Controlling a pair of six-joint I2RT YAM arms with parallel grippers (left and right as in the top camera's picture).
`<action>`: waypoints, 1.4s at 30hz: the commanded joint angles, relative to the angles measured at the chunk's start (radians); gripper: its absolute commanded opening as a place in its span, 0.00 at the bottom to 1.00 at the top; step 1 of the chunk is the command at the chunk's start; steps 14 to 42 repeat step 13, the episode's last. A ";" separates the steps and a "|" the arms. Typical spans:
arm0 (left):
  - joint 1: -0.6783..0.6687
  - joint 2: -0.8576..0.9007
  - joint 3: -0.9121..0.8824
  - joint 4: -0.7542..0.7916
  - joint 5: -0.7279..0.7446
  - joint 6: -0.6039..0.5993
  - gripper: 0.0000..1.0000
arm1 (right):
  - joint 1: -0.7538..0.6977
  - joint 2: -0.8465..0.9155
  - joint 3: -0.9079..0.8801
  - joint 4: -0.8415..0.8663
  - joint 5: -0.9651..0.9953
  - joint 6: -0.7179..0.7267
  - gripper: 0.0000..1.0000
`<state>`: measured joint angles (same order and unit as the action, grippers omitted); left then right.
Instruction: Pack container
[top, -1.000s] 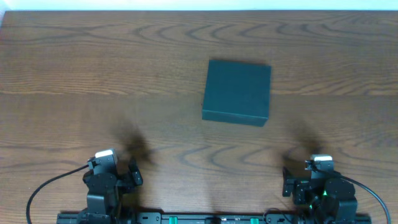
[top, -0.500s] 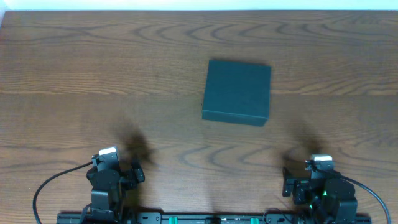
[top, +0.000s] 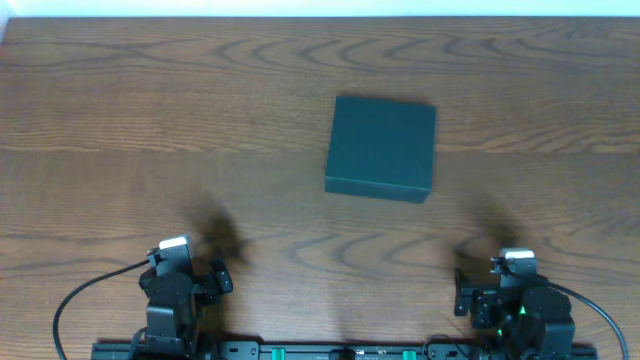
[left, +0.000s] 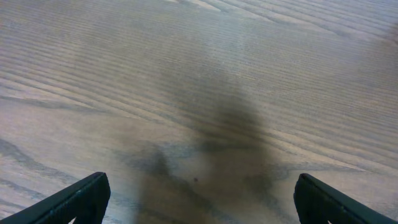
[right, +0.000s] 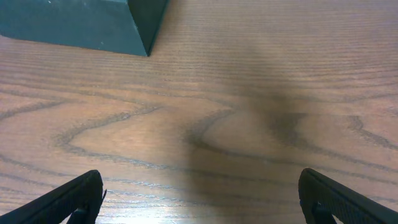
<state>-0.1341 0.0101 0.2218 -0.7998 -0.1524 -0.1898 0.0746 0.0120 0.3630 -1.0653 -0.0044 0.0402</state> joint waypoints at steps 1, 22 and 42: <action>0.005 -0.007 -0.034 -0.037 0.015 0.010 0.95 | -0.016 -0.006 -0.006 -0.008 -0.004 -0.012 0.99; 0.005 -0.007 -0.034 -0.037 0.015 0.010 0.95 | -0.016 -0.006 -0.006 -0.008 -0.004 -0.012 0.99; 0.005 -0.007 -0.034 -0.037 0.015 0.010 0.95 | -0.016 -0.006 -0.006 -0.008 -0.004 -0.012 0.99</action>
